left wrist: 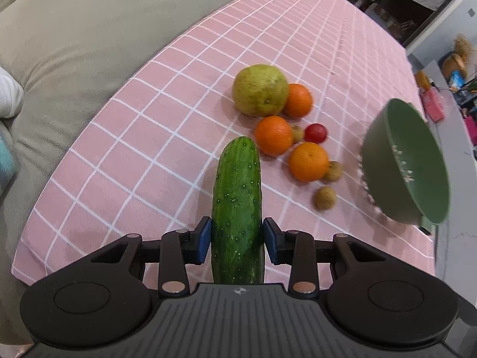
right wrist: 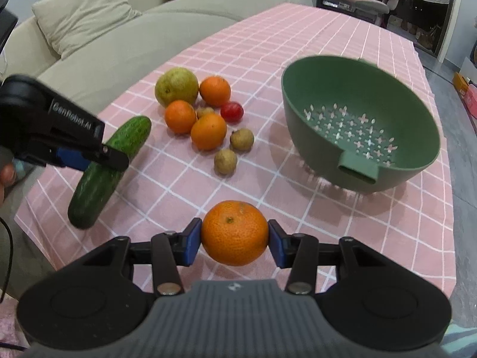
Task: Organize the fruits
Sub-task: 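Carry the cucumber and orange over the green colander with both tools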
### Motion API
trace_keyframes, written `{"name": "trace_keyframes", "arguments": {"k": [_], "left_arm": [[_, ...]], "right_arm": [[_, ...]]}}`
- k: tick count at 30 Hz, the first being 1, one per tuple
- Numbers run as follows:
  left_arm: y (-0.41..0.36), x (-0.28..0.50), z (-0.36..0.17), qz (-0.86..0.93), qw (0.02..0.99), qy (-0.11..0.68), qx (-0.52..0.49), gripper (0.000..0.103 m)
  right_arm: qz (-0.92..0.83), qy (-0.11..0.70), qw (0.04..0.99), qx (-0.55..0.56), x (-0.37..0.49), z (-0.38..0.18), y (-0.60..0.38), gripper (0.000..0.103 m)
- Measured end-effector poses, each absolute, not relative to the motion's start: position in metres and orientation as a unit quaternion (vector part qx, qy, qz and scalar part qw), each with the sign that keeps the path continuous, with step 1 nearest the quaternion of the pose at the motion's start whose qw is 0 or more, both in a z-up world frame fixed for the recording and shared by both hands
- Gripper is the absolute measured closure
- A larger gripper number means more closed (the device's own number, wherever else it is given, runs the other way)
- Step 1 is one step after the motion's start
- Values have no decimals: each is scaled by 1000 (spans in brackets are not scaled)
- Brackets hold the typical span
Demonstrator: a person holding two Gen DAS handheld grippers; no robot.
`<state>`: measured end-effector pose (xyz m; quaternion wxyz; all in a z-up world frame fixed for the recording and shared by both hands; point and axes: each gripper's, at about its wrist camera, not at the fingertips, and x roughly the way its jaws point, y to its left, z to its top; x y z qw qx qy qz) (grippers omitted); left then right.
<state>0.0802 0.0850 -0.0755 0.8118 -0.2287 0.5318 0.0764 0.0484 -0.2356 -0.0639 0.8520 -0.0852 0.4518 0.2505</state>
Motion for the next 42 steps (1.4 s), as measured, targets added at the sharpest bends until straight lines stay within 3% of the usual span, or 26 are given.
{"name": "trace_keyframes", "arguments": {"k": [12, 21, 29, 42], "left_arm": [[66, 75, -11, -5, 847, 470, -248, 61], [8, 132, 26, -92, 855, 460, -223, 61], [-37, 197, 3, -134, 847, 488, -165, 61], [-62, 238, -52, -128, 823, 540, -122, 61]], "right_arm": [[255, 380, 887, -57, 45, 1, -264, 59], [238, 353, 902, -72, 78, 30, -284, 59], [210, 386, 892, -103, 142, 16, -294, 59], [207, 472, 847, -131, 212, -42, -294, 59]]}}
